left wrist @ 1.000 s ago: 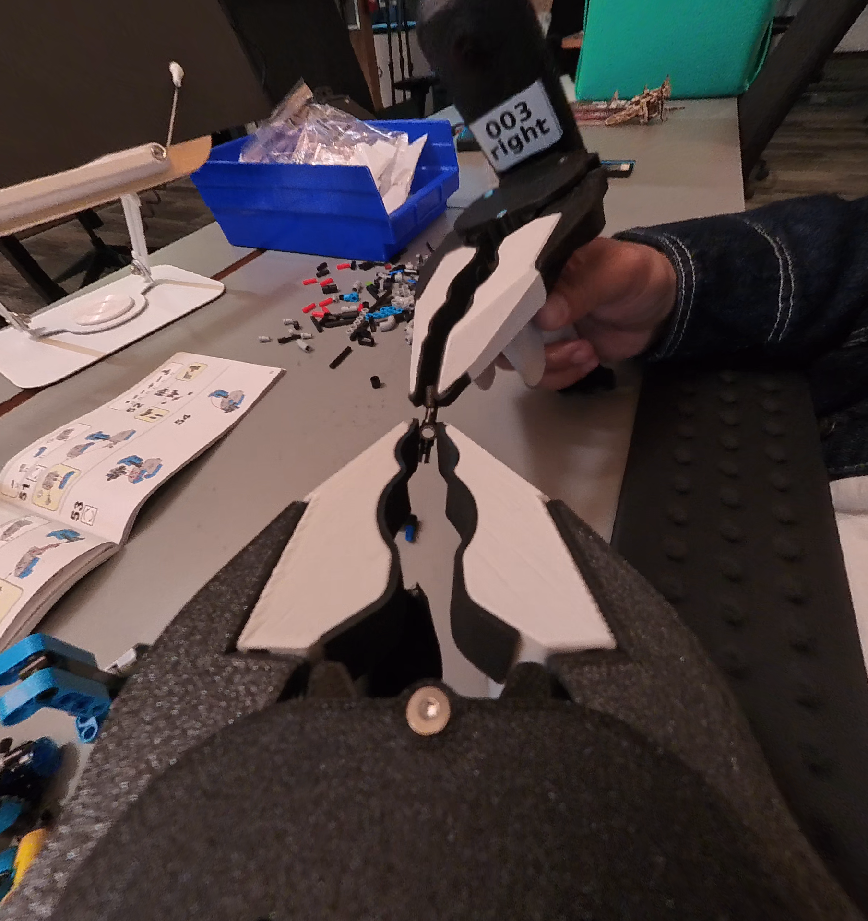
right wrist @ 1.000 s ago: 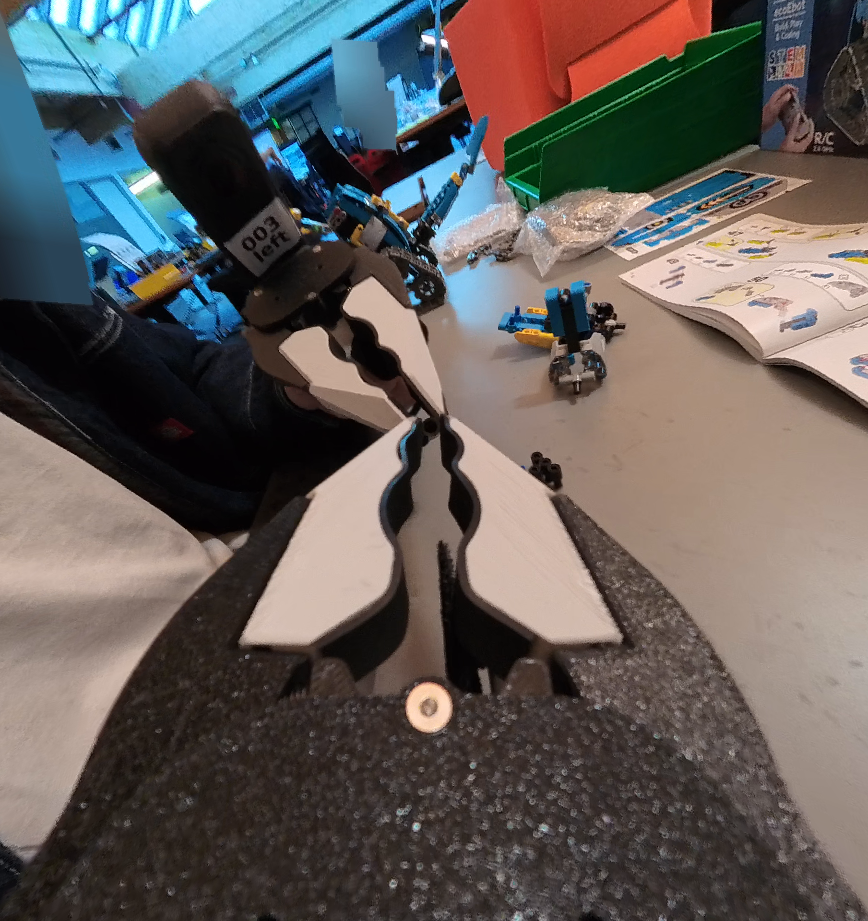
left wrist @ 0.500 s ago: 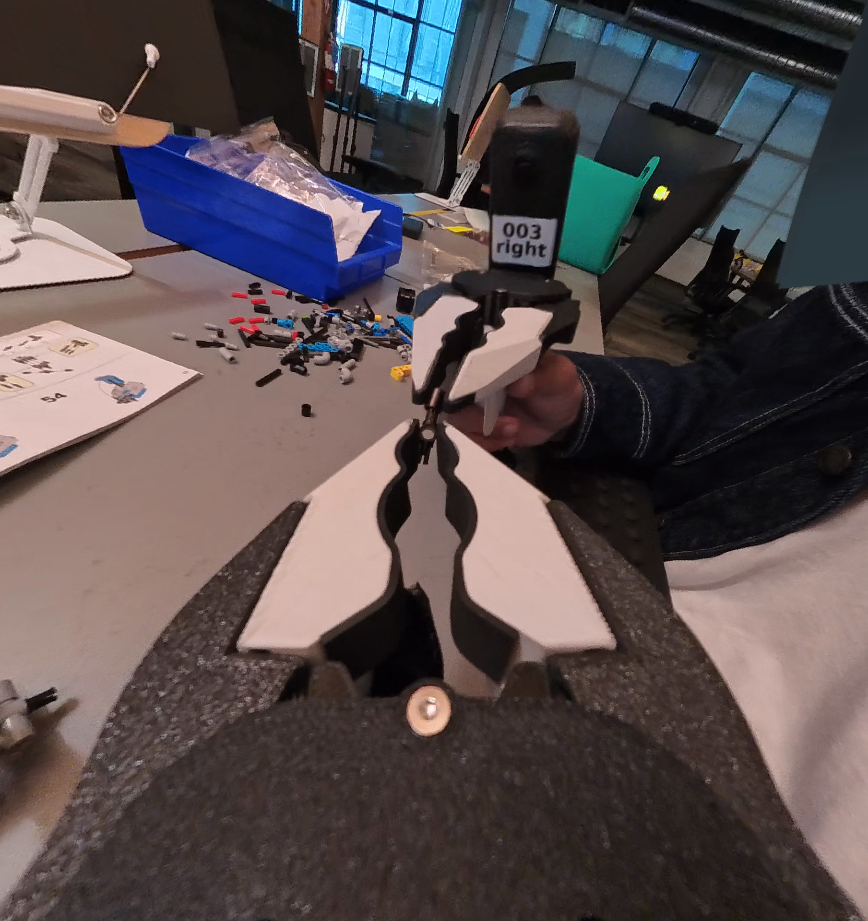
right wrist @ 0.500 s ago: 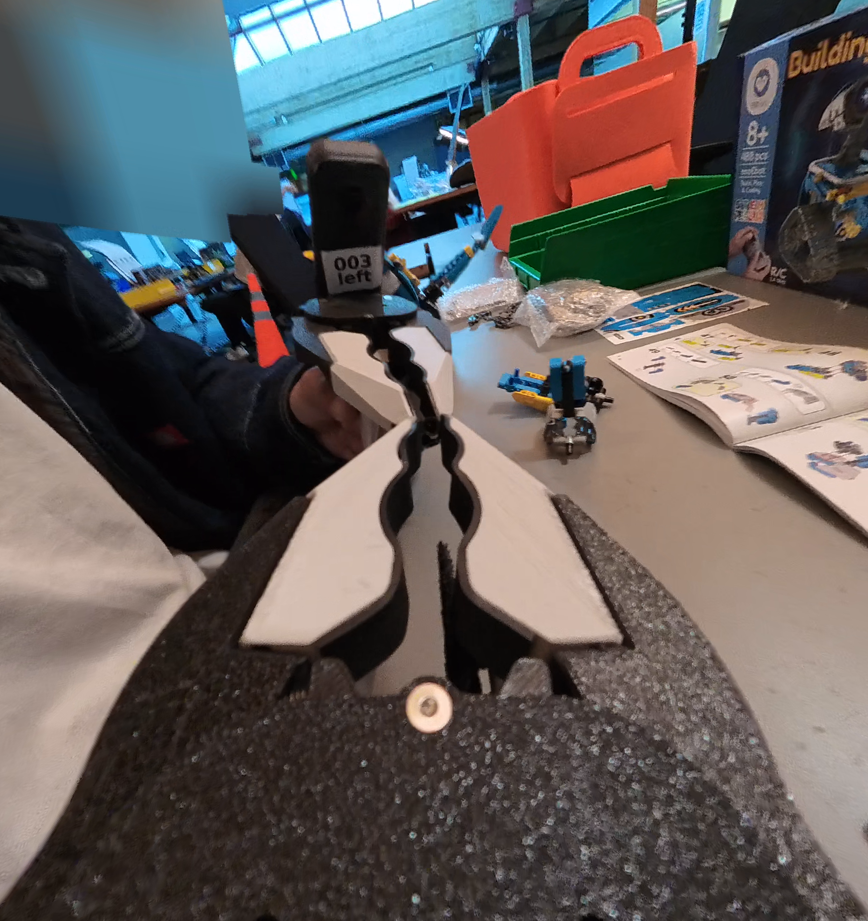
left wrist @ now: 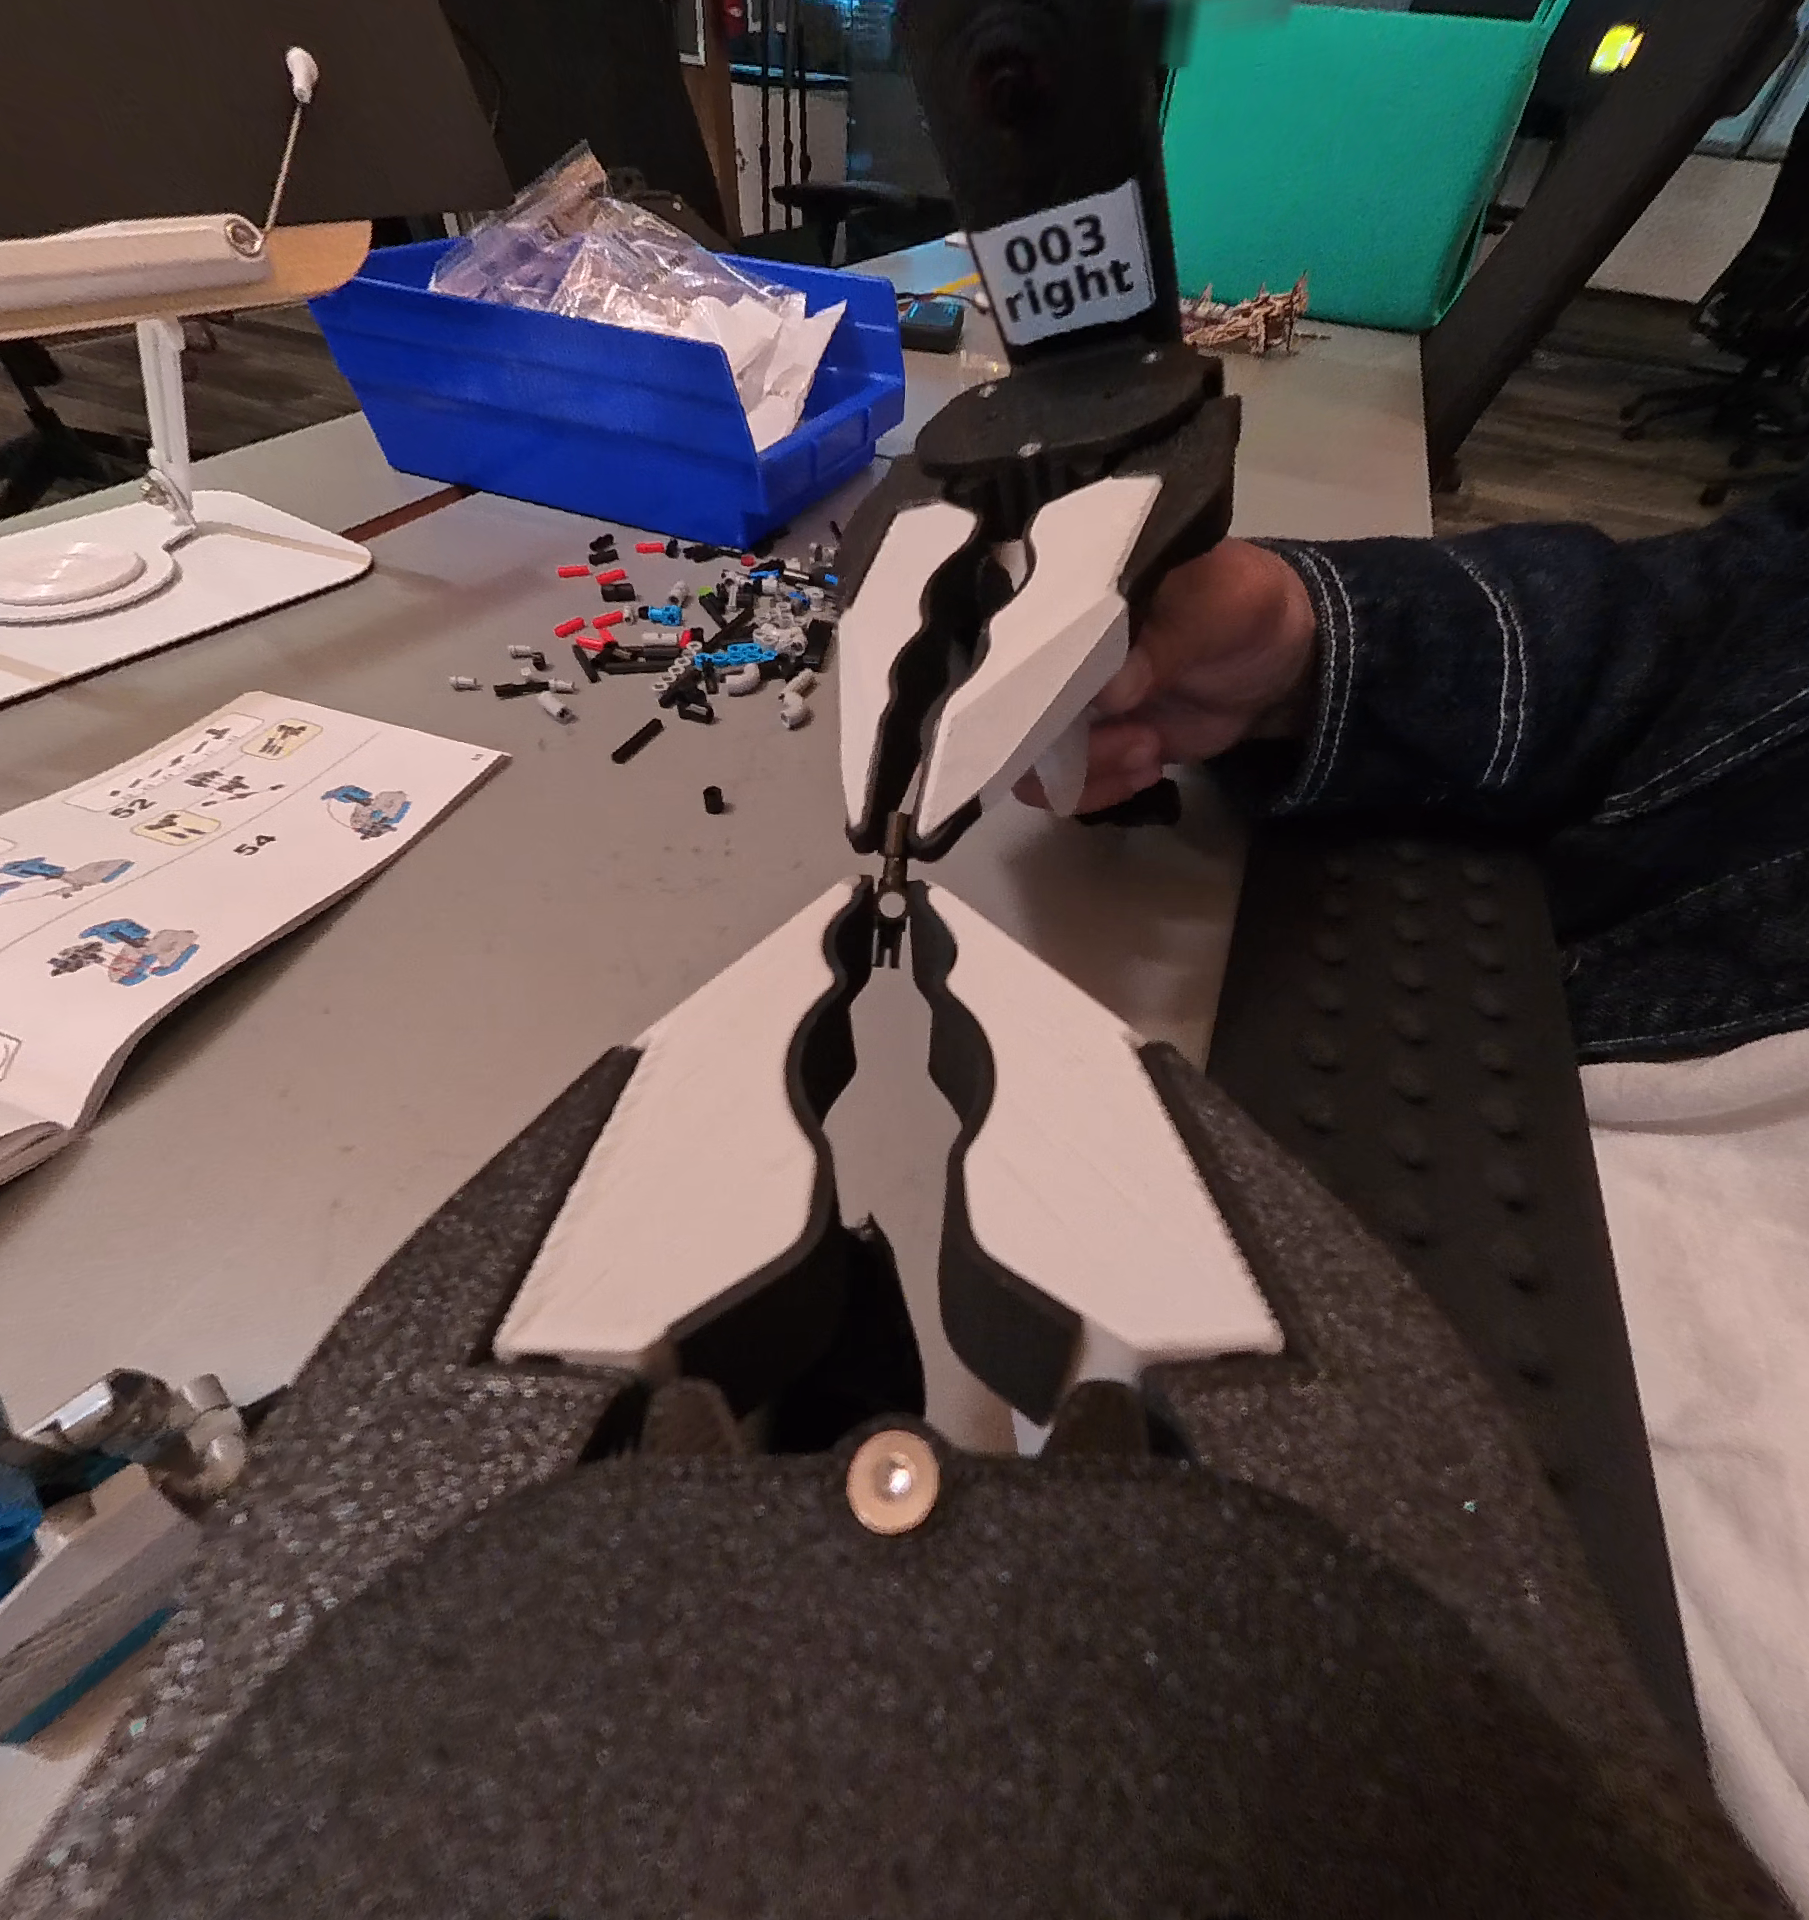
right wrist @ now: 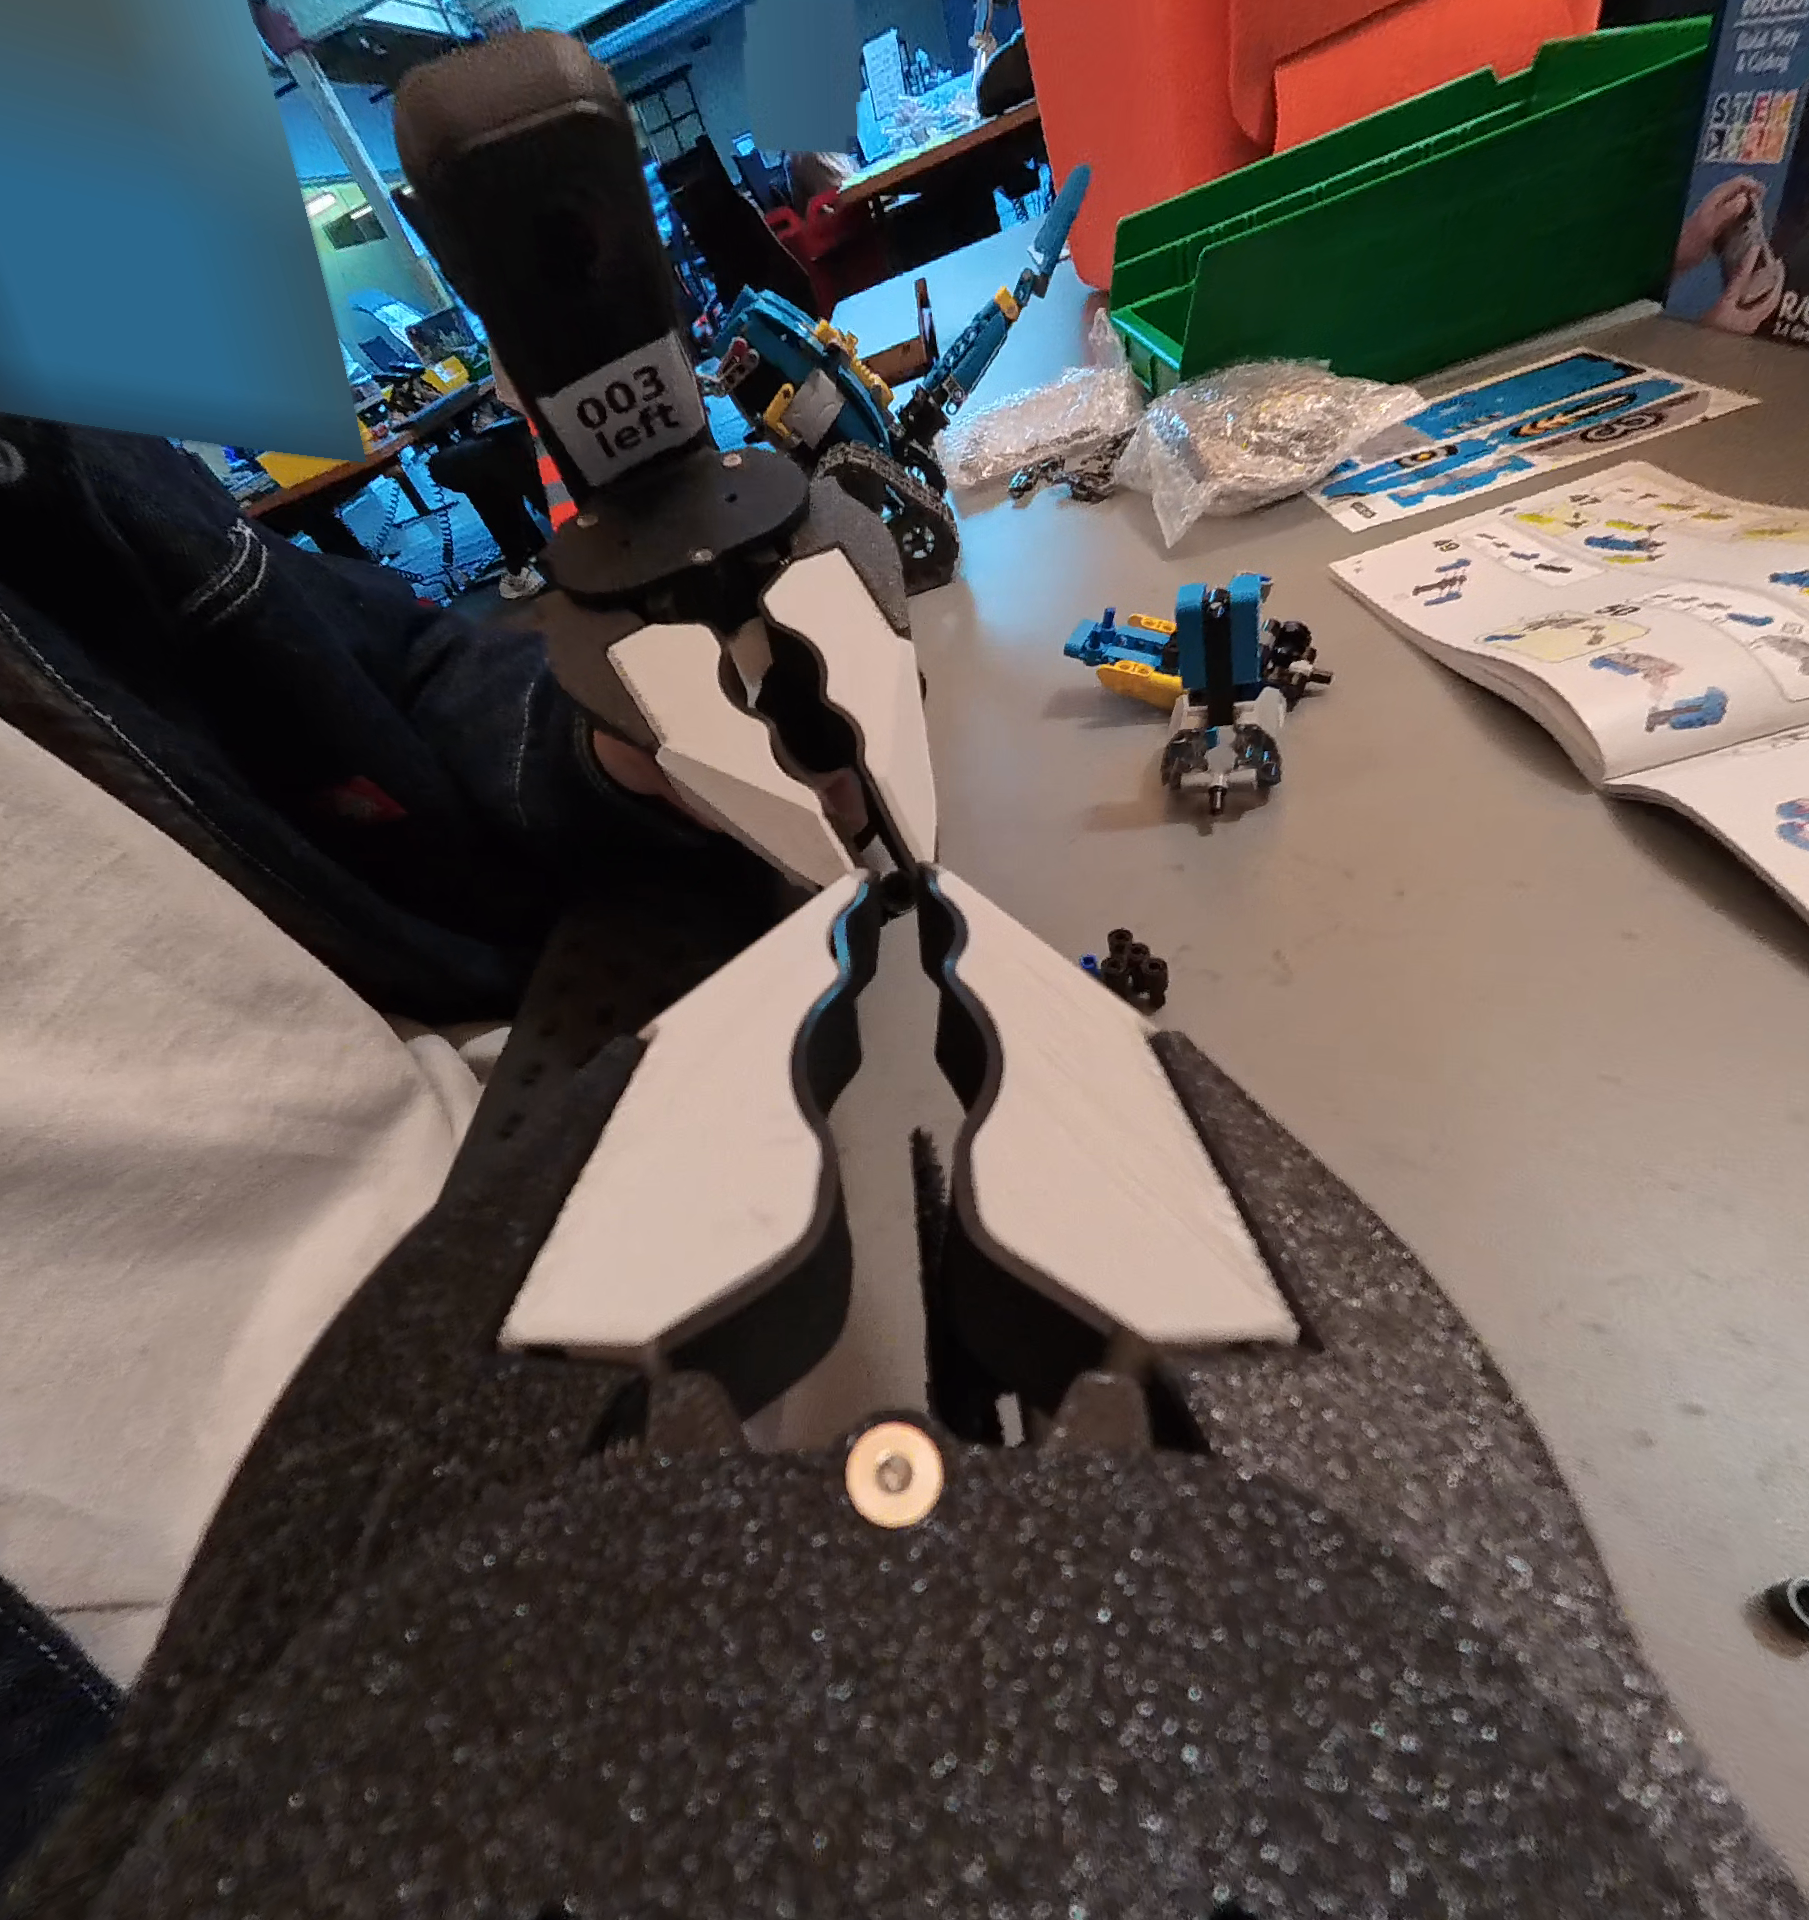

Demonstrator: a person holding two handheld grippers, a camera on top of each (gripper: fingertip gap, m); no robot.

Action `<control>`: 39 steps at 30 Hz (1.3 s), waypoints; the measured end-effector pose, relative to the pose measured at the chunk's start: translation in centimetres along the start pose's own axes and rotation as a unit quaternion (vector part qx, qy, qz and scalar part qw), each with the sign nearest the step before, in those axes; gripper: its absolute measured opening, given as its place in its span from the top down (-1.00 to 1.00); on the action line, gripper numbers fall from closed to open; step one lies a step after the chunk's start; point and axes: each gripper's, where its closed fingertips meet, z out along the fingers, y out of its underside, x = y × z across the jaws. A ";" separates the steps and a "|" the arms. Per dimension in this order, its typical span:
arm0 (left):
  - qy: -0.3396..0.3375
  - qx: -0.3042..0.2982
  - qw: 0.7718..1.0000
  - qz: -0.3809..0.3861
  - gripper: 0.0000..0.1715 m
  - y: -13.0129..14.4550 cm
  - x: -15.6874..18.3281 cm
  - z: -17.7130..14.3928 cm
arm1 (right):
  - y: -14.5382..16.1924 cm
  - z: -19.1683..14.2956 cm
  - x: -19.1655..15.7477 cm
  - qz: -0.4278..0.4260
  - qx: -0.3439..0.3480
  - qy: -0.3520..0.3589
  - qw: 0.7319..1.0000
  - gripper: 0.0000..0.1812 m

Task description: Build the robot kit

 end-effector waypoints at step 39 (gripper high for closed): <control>0.186 0.138 0.881 -0.412 0.93 -2.2 -1.8 -1.0 | -1.7 1.6 1.5 -0.332 -0.099 0.260 0.901 0.74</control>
